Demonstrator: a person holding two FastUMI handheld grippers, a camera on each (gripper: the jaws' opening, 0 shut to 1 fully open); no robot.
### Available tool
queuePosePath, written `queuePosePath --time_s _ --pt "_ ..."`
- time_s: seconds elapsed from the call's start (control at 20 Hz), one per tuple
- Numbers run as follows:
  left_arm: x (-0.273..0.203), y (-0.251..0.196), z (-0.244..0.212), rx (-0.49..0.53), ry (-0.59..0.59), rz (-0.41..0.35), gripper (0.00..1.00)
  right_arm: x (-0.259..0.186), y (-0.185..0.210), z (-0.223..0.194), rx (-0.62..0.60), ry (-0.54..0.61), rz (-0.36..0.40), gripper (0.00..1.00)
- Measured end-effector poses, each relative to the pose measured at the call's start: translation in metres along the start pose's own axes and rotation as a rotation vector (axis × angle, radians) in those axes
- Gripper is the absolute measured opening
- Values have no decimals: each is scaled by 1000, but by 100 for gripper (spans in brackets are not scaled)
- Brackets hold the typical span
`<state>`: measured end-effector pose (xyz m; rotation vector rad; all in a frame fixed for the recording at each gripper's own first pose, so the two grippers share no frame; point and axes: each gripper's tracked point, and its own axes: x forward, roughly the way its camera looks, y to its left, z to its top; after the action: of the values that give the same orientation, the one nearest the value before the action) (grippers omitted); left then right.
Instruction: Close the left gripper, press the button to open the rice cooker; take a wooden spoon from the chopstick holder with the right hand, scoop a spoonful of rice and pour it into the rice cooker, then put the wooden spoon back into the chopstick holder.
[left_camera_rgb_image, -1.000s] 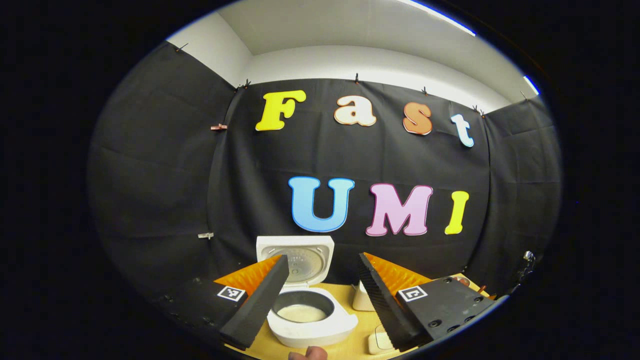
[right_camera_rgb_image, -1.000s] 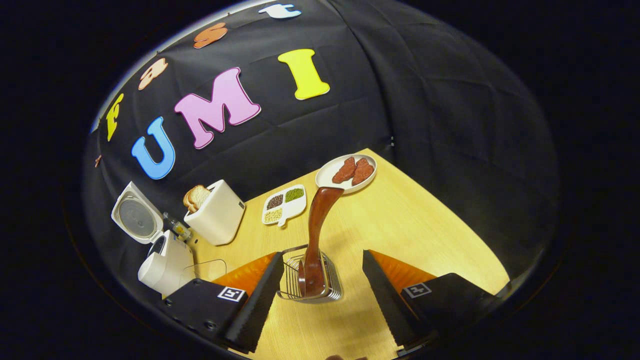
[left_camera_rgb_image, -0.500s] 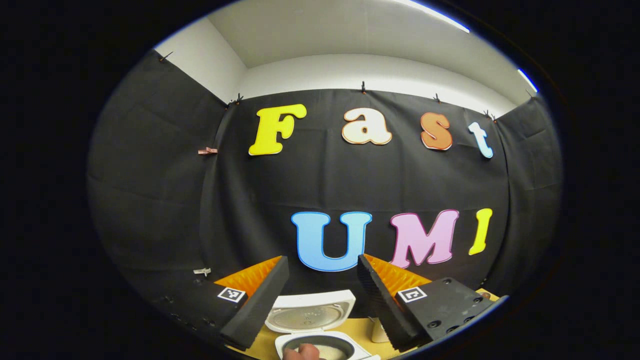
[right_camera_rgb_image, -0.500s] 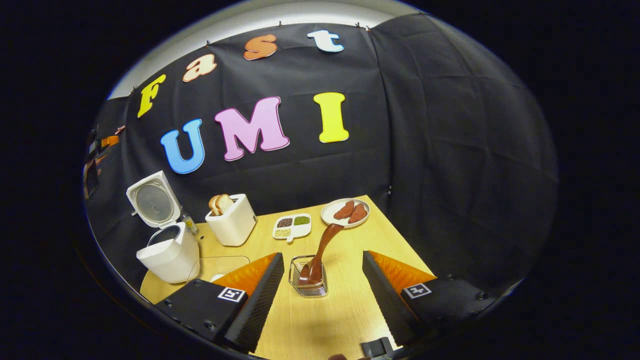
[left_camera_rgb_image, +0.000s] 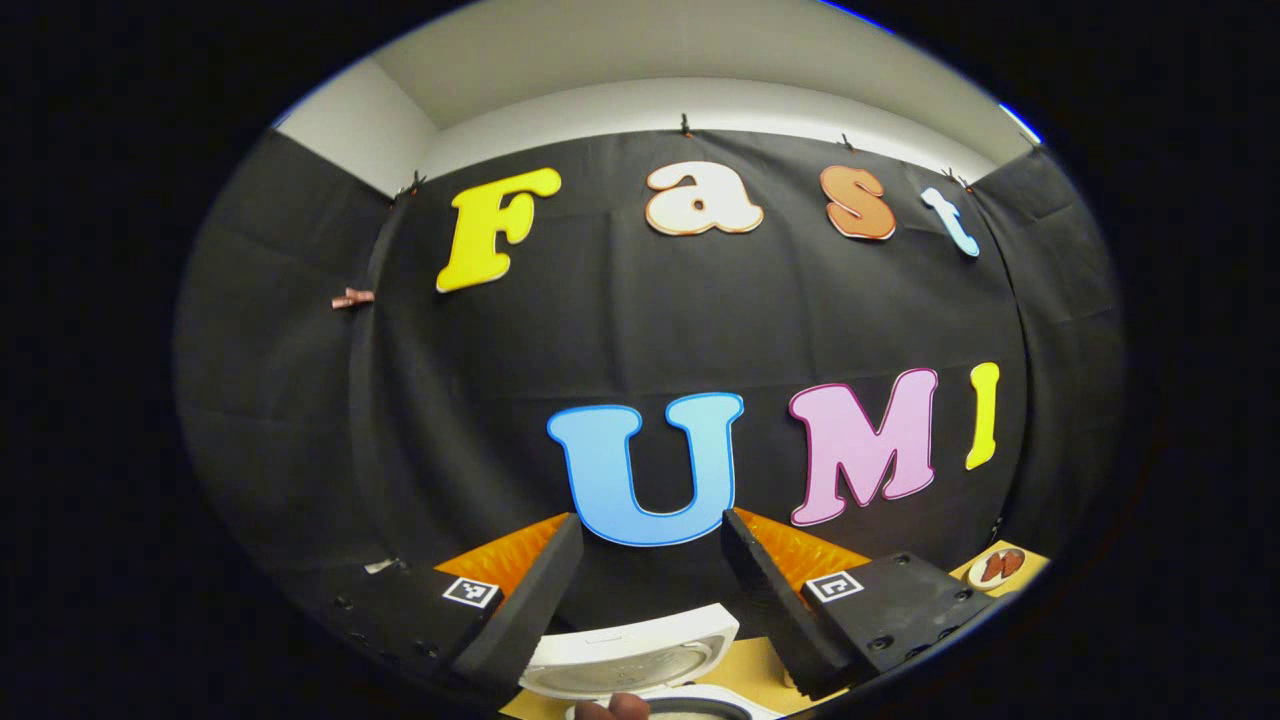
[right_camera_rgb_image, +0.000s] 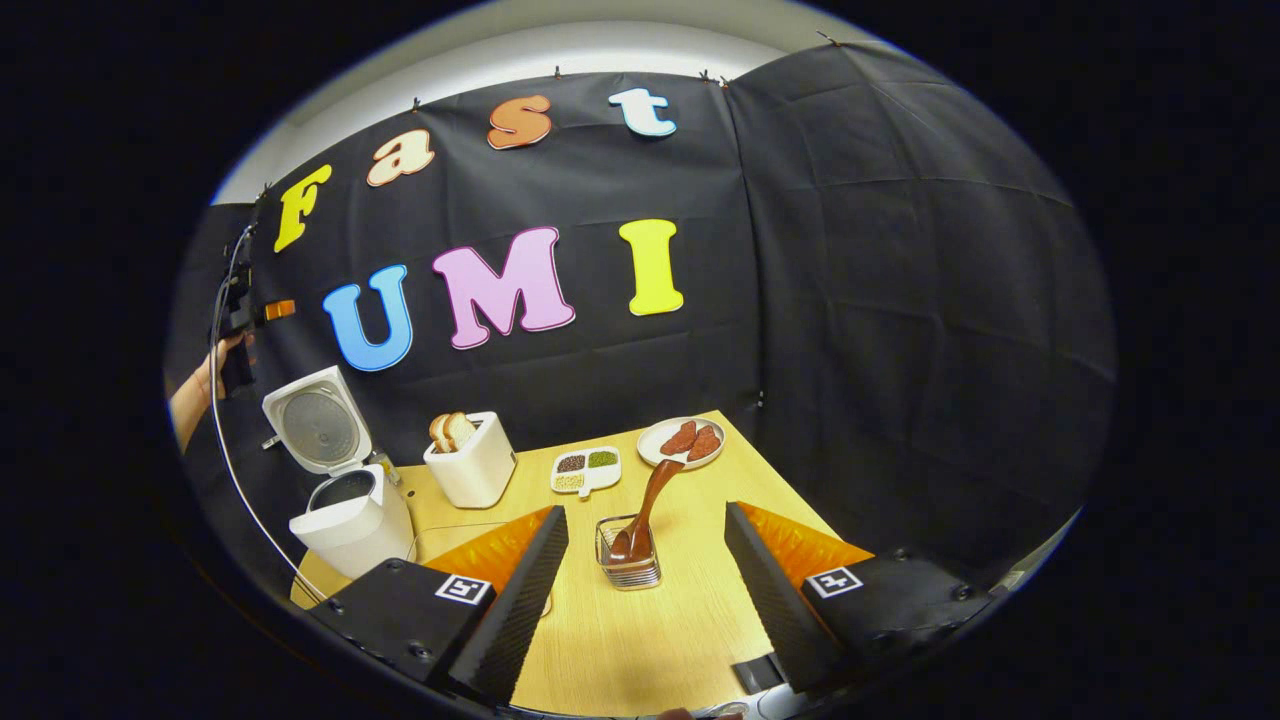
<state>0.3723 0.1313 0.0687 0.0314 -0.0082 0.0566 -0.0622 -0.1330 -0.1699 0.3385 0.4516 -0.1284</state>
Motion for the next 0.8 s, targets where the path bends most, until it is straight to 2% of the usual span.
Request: queuePosePath --time_s 0.2,0.3,0.5,0.65,0.8 --pt "39 23 -79 -36 155 60 96 -5 15 1 4 12 51 98" --pt "54 40 -101 -41 197 98 96 -1 22 -3 2 41 93 98" --pt "70 49 -143 -63 289 82 96 9 38 0 -19 58 161 98" --pt "71 48 -146 -98 298 69 99 10 49 1 -35 57 185 98" --pt "75 48 -147 -36 298 86 100 9 52 2 -47 51 180 98"
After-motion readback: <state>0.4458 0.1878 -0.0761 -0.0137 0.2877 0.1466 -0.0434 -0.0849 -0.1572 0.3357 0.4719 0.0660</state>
